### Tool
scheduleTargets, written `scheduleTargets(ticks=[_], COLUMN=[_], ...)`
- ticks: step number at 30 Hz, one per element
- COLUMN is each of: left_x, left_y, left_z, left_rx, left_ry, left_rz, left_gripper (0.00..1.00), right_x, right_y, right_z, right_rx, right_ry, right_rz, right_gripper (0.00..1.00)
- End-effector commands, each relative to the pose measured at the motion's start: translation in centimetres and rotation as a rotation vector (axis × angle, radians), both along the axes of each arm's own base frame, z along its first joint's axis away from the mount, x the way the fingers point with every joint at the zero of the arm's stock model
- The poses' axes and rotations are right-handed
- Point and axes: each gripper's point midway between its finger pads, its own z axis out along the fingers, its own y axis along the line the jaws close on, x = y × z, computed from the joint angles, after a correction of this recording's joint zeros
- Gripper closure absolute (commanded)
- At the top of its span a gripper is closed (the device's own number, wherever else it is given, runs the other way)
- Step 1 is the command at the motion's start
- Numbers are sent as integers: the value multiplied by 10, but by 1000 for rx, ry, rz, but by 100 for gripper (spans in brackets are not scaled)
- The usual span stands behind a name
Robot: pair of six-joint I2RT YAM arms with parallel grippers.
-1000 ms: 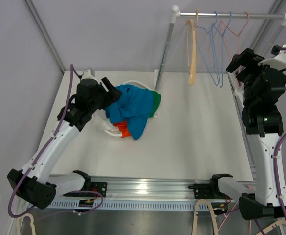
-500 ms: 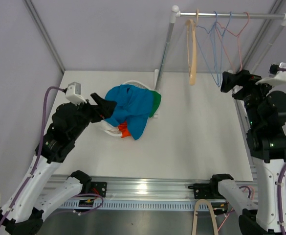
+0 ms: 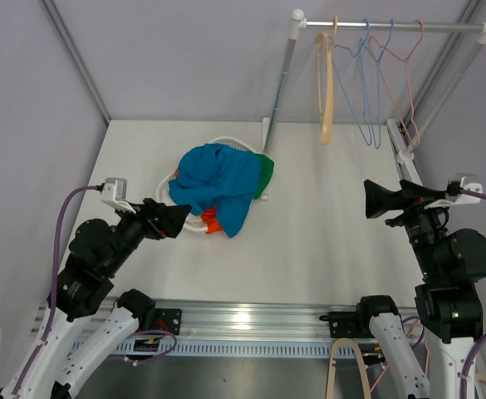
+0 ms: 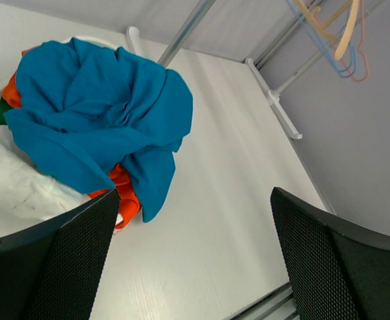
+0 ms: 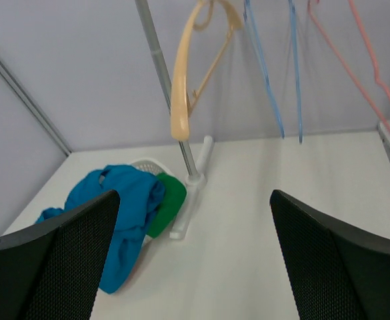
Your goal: Remove the t-shirt from the hanger
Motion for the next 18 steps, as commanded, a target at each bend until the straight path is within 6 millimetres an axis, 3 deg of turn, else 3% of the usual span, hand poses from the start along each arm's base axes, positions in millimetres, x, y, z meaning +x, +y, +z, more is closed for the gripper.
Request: scheduleTargets(ticks=[1, 7, 18], left_x=[-2, -2, 3], left_y=[-3, -2, -6], left_z=[-9, -5, -3], left_rx=[38, 35, 36], left_ry=[3, -14, -4], left_rz=[-27, -27, -30], left_gripper=[0, 0, 0], right_x=[2, 2, 3], right_y=[5, -1, -1], right_z=[-38, -58, -62], right_rx=[-3, -1, -10], right_ry=[113, 158, 158], right_rz=[26, -8, -10], right_gripper=[1, 1, 0])
